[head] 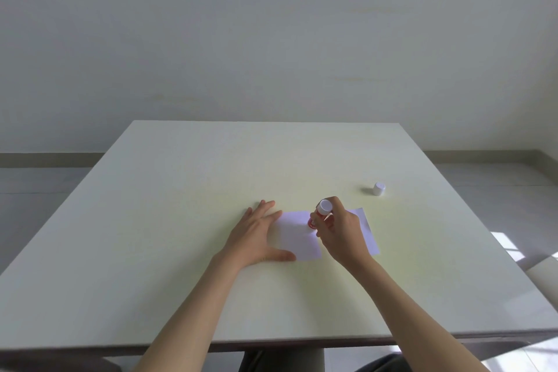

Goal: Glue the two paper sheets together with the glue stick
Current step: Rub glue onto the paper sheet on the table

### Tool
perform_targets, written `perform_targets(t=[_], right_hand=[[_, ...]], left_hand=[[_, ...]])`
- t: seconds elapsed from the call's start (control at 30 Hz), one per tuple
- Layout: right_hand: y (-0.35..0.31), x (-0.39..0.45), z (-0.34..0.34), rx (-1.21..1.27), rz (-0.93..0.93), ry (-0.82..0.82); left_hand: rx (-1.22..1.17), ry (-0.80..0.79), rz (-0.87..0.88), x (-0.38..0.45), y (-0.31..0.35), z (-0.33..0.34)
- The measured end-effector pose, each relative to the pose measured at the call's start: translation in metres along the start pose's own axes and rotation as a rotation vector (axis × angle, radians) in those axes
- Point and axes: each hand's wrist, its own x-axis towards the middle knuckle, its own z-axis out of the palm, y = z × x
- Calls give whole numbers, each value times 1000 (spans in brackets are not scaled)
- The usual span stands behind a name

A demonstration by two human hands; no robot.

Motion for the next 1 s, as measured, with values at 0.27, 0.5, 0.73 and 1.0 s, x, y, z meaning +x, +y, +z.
perform_targets(t=[0.27,0.5,0.73,1.0], right_hand=[[3,-17,-2,25,6,15],[-20,-1,15,201,70,39],[-31,10,38,88,11,-21],[-15,11,23,46,74,22]], left_hand=[[17,11,22,-1,0,0],[58,-3,19,0,0,0],[53,-10,31,1,-1,1],[26,-13,0,1,-2,1]])
